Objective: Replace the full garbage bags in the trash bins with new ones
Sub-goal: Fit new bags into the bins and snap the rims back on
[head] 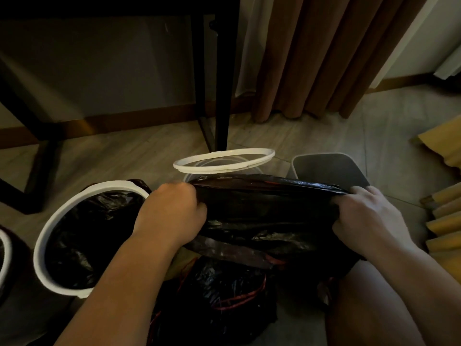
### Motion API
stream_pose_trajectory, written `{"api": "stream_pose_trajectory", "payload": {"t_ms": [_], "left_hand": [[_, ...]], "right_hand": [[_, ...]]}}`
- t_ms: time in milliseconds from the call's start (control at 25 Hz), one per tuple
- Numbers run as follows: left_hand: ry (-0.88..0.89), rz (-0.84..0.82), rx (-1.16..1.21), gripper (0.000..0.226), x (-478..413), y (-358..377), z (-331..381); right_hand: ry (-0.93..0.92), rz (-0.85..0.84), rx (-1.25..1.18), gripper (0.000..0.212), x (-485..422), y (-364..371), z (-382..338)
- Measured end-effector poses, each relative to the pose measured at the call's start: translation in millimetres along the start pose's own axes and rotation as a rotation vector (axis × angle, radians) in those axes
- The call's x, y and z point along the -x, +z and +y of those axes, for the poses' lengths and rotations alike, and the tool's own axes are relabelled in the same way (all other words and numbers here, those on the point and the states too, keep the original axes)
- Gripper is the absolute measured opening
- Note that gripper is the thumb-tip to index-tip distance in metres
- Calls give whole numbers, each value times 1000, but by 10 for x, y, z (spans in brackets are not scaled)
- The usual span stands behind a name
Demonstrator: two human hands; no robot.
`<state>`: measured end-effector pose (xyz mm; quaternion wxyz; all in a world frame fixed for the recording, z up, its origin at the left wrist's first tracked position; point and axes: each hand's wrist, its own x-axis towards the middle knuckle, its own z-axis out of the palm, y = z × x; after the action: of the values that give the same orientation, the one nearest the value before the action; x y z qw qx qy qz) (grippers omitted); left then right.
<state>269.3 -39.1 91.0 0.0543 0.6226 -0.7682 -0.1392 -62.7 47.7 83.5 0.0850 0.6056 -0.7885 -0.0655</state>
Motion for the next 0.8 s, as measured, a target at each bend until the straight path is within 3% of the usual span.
{"api": "stream_pose_trajectory", "payload": {"t_ms": [80,160,400,520,560,720,800], "left_hand": [[3,39,-48,22,11,17,22],[-3,26,-81,6,13,6,30],[-113,-262,-72,25,68,110,-10],[-145,-282,-50,28,57,141,-68],[-150,-286,-48,29,63,142,-82],[-141,-294,-107,26,63,161,-162],[-123,-287,-87,36,31,177,-240]], "right_hand": [[26,13,-79,16,0,-13,-23],[17,28,-138,17,11,-19,-33],[-111,-125,-56,10,74,61,-14],[-118,-214,-52,47,66,123,-46],[-113,-244,-64,50,48,125,-72],[-116,-357,-142,39,-66,112,-178],[-108,-362,-195,32,-207,88,-225]]}}
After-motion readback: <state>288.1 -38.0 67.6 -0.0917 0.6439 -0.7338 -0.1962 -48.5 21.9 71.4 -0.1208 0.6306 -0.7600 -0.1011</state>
